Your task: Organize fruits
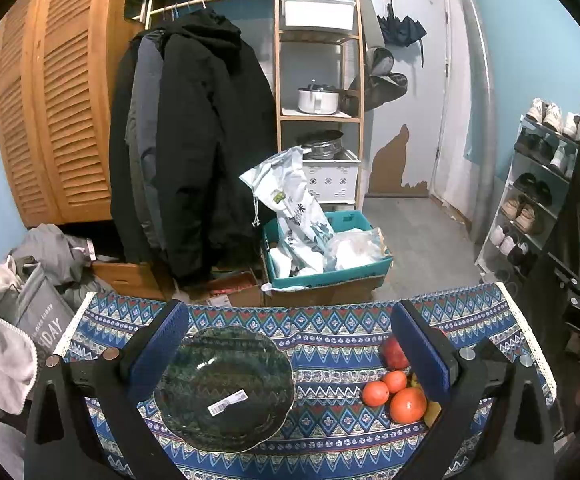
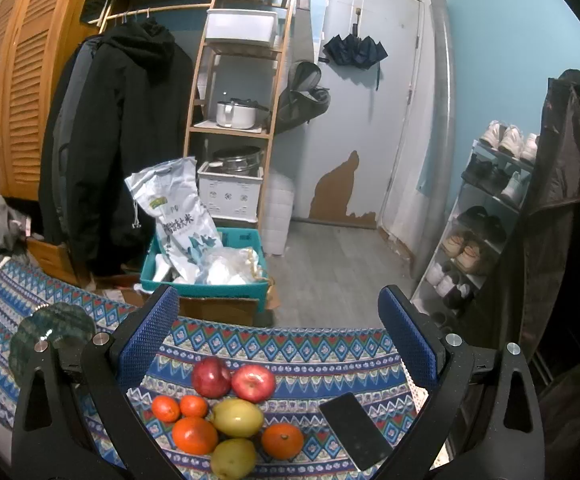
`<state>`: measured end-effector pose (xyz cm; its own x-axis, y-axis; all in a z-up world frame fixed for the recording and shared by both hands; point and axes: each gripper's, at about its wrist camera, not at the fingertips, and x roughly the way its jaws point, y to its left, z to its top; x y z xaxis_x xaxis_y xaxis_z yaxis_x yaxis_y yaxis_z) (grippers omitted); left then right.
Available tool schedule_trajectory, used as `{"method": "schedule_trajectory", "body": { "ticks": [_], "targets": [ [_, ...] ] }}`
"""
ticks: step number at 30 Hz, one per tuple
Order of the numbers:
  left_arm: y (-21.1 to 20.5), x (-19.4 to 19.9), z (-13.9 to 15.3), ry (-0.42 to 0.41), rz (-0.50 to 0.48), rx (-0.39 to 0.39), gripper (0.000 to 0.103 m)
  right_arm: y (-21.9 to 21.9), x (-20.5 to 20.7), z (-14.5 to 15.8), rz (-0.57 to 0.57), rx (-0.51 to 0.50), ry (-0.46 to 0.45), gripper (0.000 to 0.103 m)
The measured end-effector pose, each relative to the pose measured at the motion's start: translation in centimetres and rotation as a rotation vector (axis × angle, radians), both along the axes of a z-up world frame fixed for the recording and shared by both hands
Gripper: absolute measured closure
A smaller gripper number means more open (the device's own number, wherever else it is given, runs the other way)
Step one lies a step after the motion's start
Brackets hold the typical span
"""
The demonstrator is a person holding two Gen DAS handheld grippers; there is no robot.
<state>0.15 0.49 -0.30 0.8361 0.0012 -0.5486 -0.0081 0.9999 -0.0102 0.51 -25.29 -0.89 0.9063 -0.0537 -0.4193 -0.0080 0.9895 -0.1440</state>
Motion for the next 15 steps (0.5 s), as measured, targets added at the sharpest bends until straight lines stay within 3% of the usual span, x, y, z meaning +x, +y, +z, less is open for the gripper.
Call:
{"method": "schedule_trajectory", "body": {
  "ticks": [15],
  "targets": [
    [0.23, -0.22, 0.11, 0.003, -0.003, -0.012, 0.001, 0.14, 0.1, -0.2, 0.001, -0.006, 0.003, 0.005]
  ]
}}
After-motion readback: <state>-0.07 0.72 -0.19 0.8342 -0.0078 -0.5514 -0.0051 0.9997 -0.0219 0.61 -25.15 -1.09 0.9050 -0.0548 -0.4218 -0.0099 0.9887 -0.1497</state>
